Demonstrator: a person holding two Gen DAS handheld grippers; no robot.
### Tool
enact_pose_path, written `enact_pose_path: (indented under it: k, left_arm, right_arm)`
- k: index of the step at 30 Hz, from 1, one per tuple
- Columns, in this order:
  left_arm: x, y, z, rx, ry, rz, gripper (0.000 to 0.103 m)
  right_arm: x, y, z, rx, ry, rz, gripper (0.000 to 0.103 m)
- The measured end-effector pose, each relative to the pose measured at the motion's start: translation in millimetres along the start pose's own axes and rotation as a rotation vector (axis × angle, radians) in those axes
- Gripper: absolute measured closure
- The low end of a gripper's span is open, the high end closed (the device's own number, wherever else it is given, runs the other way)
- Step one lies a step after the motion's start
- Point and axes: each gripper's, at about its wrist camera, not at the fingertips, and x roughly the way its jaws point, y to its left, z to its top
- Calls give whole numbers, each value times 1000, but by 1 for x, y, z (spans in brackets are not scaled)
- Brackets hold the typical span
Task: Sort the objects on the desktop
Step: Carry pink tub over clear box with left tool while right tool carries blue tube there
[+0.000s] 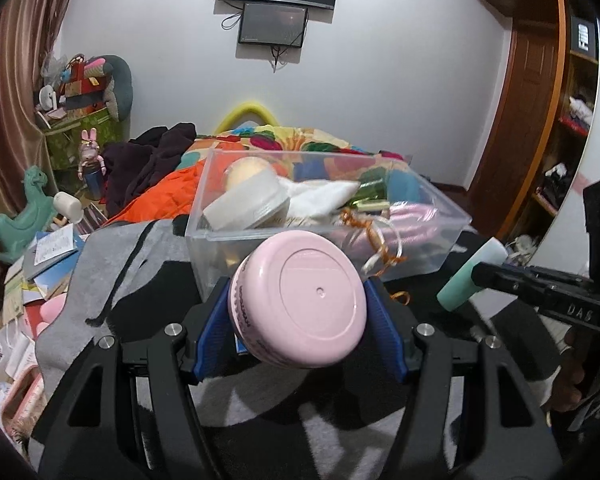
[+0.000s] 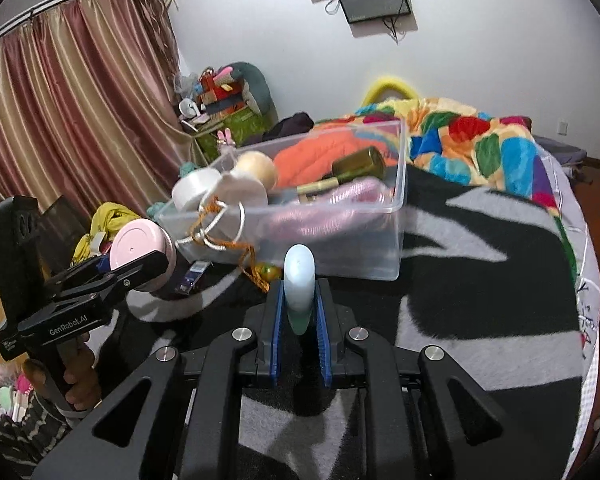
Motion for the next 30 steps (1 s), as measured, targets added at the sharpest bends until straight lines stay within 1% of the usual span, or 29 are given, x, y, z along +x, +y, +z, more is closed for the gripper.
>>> enact_pose_path:
  k: [5,7,10,16,21,26,30]
  left_arm:
    - [-5,-2,9,-17,-23,-17,38]
    - [-8,-3,13,-15,-35,-11,38]
    - [-11,-6,19,-3,-51,-4,38]
    - [-15,-14,35,19,-81,-15,38]
    - [-8,-22,48,47,-91,-28,38]
    - [13,-26,57,67,-47,-51,38]
    - [33,-26,64,61,-11,-60,38]
  right_arm:
    - [0,-3,1,6,0,1,90]
    - [-2,-4,4,8,-6,-3,90]
    - [-10,-3,12,-4,-31,-10,90]
    - [-25,-2,30,-31,-82,-40,90]
    - [-31,-5,46,-31,-126,-71,90]
    - [-31,-6,55,-31,-154,-92,90]
    - [-19,-8,58,-47,-143,-162,90]
